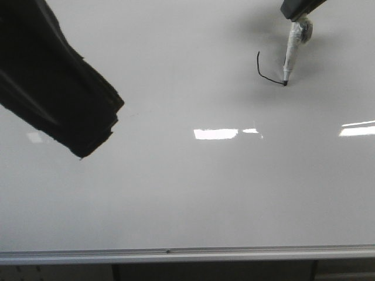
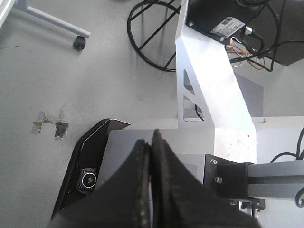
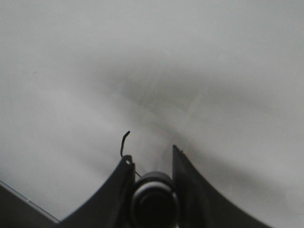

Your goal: Write number 0 on whiteboard

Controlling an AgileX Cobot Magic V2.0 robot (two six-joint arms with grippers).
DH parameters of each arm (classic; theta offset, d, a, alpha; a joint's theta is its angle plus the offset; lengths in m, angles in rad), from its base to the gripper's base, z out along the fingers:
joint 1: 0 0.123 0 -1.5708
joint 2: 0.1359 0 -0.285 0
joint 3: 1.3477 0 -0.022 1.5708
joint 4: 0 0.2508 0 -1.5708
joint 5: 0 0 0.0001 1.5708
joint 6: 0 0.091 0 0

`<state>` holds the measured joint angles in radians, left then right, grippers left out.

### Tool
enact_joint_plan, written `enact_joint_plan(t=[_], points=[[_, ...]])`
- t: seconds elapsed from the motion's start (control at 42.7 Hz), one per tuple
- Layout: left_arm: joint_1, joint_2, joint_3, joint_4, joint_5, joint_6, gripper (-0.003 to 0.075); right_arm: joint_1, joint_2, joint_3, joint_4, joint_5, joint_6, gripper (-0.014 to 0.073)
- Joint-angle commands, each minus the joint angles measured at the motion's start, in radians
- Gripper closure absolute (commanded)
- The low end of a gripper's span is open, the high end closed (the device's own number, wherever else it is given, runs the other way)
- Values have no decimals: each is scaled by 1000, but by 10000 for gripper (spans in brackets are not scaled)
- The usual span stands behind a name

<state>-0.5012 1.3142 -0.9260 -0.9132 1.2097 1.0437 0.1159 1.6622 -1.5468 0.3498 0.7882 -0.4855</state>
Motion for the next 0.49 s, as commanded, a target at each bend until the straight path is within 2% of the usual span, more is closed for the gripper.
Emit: enact_joint_plan(t=[0.0, 0.468], points=[[-4, -29, -33, -59, 9, 3, 740, -4, -56, -35, -22, -95, 3, 653], [-4, -29, -33, -59, 9, 3, 740, -3, -76, -35, -9, -201, 3, 653]])
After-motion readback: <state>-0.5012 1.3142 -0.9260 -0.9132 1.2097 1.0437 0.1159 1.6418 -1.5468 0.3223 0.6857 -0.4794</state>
